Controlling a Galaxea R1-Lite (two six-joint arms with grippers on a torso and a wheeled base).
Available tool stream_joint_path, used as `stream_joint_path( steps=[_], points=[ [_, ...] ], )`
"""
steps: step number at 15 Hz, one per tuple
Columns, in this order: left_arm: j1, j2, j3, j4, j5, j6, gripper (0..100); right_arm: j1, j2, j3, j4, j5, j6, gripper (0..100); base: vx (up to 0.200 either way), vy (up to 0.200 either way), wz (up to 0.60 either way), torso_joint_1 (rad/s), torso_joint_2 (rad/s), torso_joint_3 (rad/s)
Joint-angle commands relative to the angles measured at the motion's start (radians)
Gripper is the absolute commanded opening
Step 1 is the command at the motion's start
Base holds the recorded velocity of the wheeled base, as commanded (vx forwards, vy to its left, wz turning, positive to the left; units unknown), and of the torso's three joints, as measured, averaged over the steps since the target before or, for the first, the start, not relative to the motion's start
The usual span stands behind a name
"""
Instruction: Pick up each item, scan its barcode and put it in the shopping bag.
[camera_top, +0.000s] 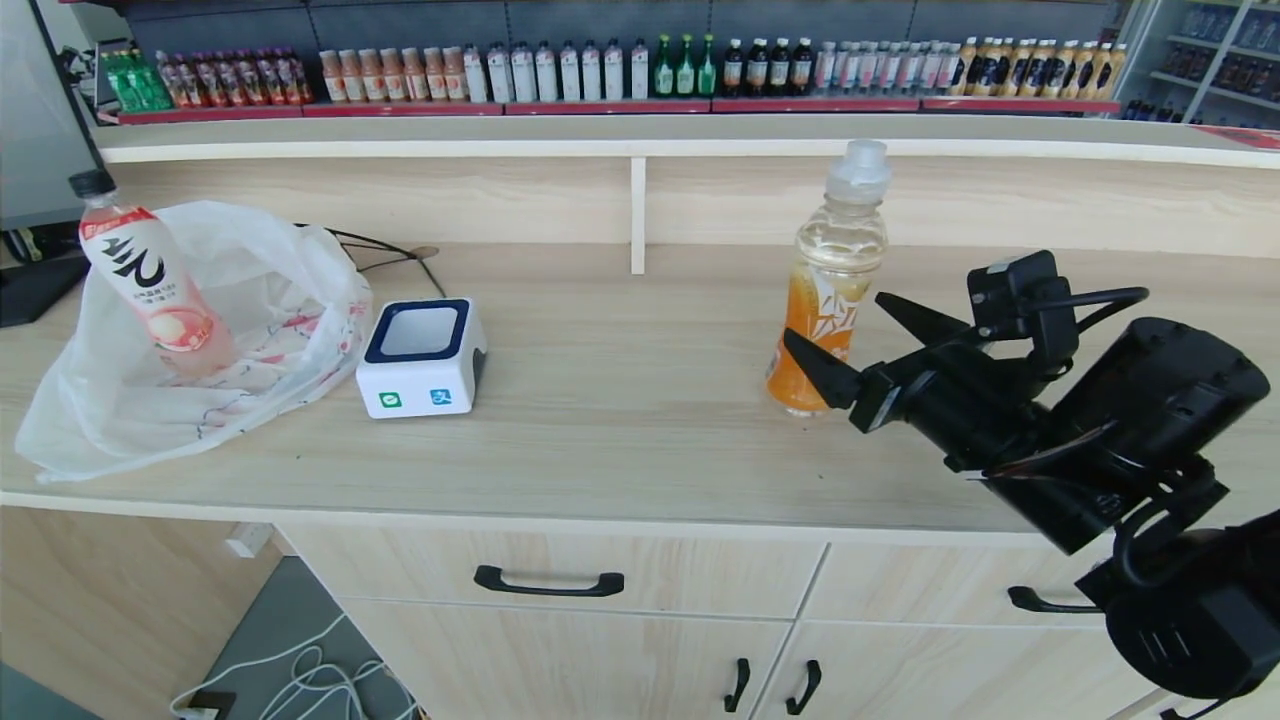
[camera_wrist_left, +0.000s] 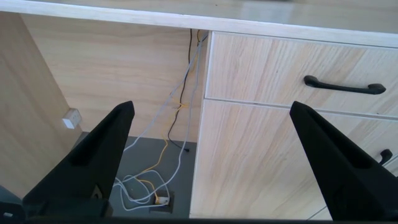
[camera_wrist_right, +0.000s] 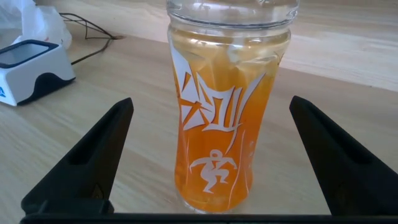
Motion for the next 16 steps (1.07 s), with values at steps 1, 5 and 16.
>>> stream_joint_path(
  steps=[1,5,16],
  points=[
    [0.0,0.0,0.0,0.0,0.0,0.0,100,0.0,0.01,-0.024,0.004,0.001,0.0,100,0.0,0.0,0.0,0.0,0.0,0.0],
    [0.0,0.0,0.0,0.0,0.0,0.0,100,-0.004,0.008,-0.079,0.096,0.001,0.0,100,0.0,0.0,0.0,0.0,0.0,0.0],
    [0.0,0.0,0.0,0.0,0.0,0.0,100,0.017,0.095,-0.211,0.17,-0.053,-0.002,100,0.0,0.0,0.0,0.0,0.0,0.0]
  ],
)
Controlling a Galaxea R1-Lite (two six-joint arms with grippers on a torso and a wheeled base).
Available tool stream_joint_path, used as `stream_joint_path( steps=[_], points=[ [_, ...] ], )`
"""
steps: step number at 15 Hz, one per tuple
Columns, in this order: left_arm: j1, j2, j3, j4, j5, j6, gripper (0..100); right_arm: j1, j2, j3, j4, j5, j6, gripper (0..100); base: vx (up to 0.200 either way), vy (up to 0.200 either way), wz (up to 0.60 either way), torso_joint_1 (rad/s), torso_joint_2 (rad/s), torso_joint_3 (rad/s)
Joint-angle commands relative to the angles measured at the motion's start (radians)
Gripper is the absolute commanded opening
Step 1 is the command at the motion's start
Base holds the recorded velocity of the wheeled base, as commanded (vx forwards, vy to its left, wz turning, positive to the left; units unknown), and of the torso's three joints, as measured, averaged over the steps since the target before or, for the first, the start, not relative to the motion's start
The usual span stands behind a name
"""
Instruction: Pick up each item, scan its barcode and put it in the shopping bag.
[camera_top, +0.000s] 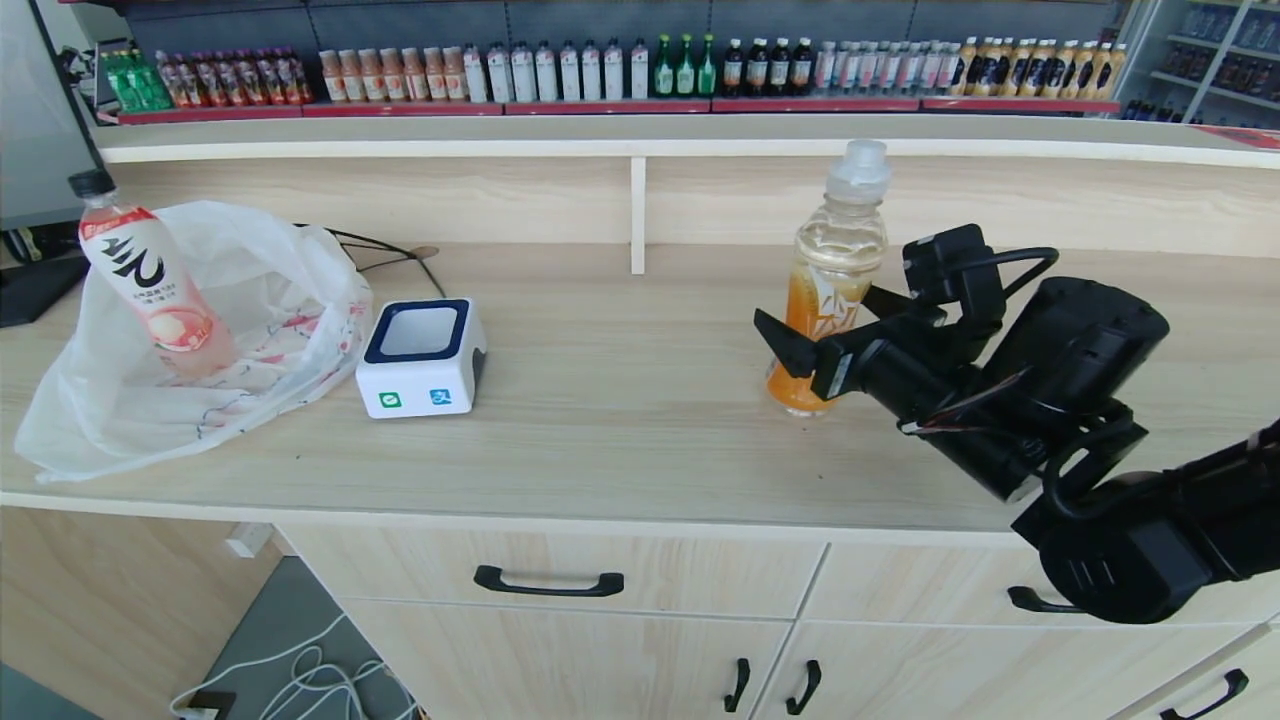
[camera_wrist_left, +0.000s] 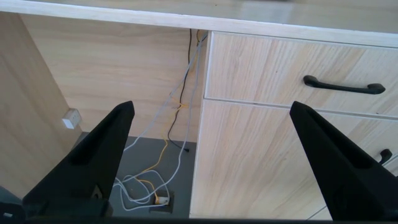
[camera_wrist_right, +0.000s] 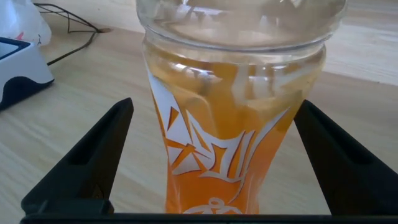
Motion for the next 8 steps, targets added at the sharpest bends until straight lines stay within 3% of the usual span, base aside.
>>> stream_joint_path(
  steps=[1,8],
  points=[
    [0.0,0.0,0.0,0.0,0.001,0.0,100,0.009,0.03,-0.023,0.0,-0.026,-0.001,100,0.0,0.0,0.0,0.0,0.0,0.0],
    [0.0,0.0,0.0,0.0,0.001,0.0,100,0.044,0.038,-0.043,-0.002,-0.09,0.001,100,0.0,0.0,0.0,0.0,0.0,0.0]
  ],
)
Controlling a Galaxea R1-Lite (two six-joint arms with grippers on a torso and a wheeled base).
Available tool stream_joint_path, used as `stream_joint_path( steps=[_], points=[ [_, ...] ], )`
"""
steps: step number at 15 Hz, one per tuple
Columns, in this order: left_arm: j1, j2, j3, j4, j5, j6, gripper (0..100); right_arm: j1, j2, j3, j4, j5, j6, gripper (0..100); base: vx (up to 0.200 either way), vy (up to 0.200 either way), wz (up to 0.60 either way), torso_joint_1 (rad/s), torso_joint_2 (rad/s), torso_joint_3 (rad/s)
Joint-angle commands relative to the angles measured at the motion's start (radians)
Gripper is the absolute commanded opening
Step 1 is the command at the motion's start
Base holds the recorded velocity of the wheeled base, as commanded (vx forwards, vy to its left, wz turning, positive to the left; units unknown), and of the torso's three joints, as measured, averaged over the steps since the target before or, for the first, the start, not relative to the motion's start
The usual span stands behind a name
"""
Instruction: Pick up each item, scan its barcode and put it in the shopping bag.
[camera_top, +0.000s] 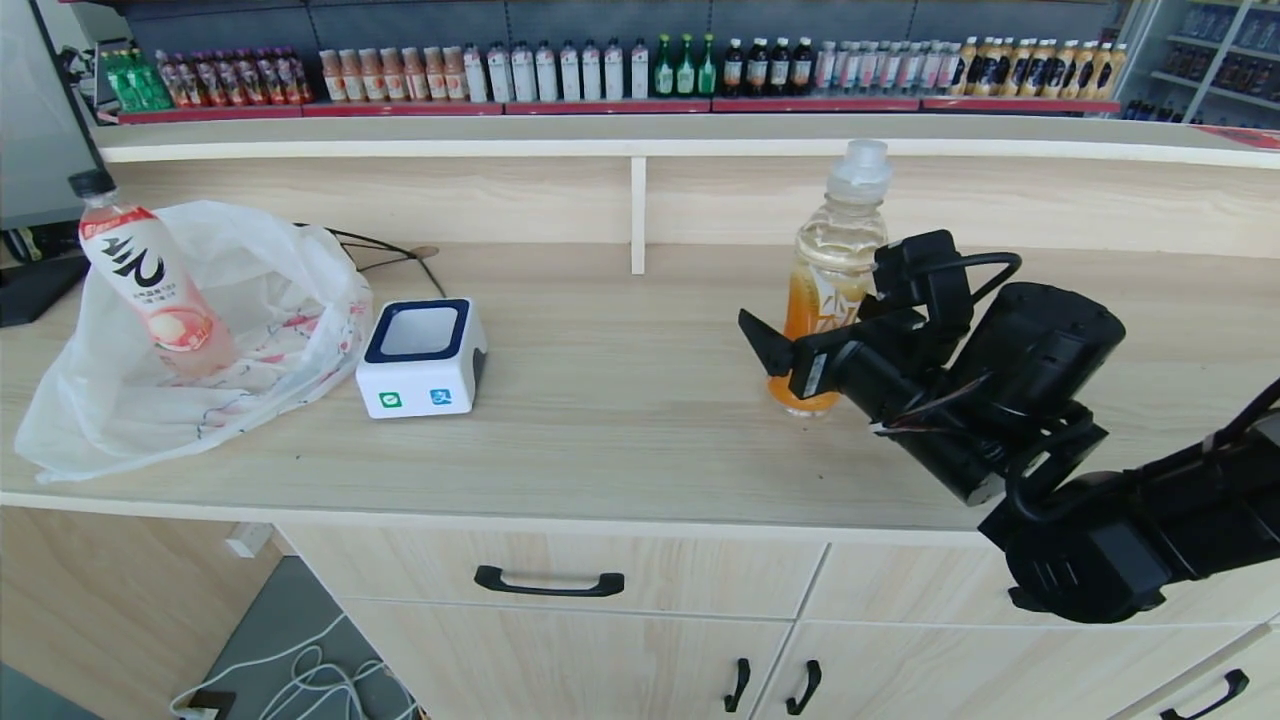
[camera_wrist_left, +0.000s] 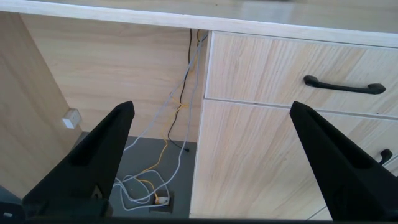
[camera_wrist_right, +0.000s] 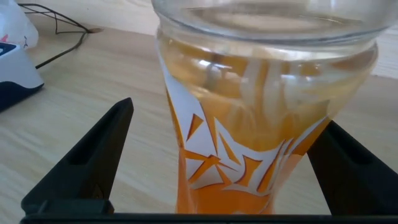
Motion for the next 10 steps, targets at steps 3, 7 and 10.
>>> stream_joint_path(
  steps=[3,7,10],
  points=[
    [0.0,0.0,0.0,0.0,0.0,0.0,100,0.002,-0.001,-0.007,-0.001,-0.006,-0.001,100,0.0,0.0,0.0,0.0,0.0,0.0],
    [0.0,0.0,0.0,0.0,0.0,0.0,100,0.005,0.001,-0.034,-0.001,-0.056,0.001,100,0.0,0.0,0.0,0.0,0.0,0.0],
    [0.0,0.0,0.0,0.0,0.0,0.0,100,0.005,-0.001,-0.044,0.0,-0.054,0.002,100,0.0,0.0,0.0,0.0,0.0,0.0]
  ],
)
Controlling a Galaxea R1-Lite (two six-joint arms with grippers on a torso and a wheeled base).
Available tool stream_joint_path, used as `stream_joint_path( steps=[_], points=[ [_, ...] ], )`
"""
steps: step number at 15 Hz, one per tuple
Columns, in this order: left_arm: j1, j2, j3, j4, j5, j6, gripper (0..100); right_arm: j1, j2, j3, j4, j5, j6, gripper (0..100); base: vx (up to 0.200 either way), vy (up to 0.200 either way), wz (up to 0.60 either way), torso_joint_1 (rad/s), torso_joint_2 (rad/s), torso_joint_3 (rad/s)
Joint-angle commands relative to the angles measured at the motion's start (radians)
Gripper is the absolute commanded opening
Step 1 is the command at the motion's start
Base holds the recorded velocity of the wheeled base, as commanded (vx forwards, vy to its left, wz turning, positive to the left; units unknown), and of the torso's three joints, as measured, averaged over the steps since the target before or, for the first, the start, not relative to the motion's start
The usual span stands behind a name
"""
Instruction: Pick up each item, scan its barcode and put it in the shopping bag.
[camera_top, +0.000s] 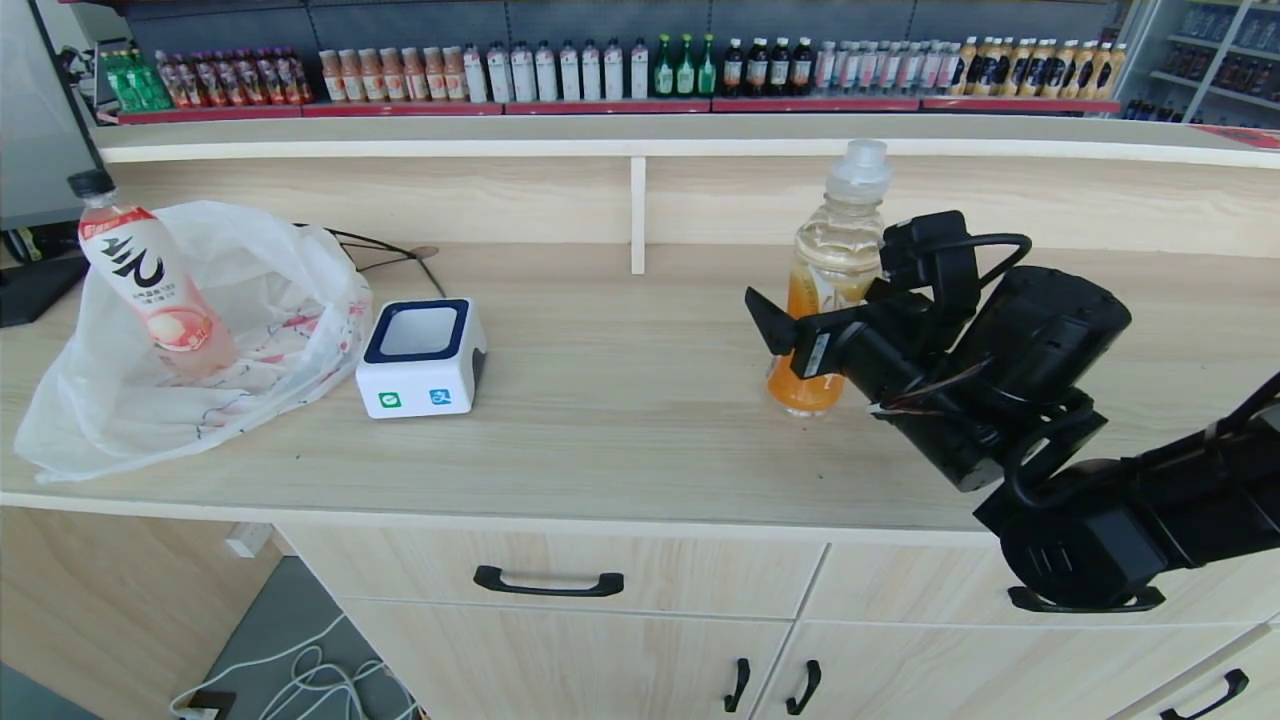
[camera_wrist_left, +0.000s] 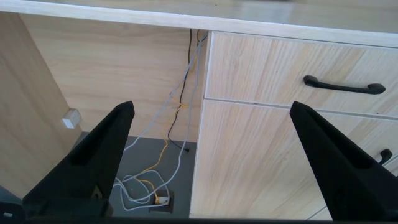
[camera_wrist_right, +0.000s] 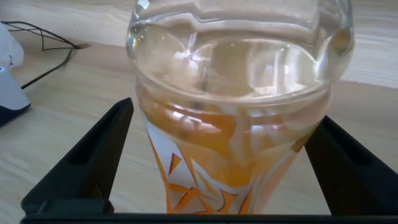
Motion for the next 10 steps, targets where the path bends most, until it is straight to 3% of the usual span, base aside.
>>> stream_joint_path(
  steps=[1,10],
  points=[
    [0.0,0.0,0.0,0.0,0.0,0.0,100,0.001,-0.001,-0.011,0.0,0.0,0.0,100,0.0,0.0,0.0,0.0,0.0,0.0],
    [0.0,0.0,0.0,0.0,0.0,0.0,100,-0.001,0.005,-0.033,0.002,-0.009,0.0,100,0.0,0.0,0.0,0.0,0.0,0.0]
  ],
)
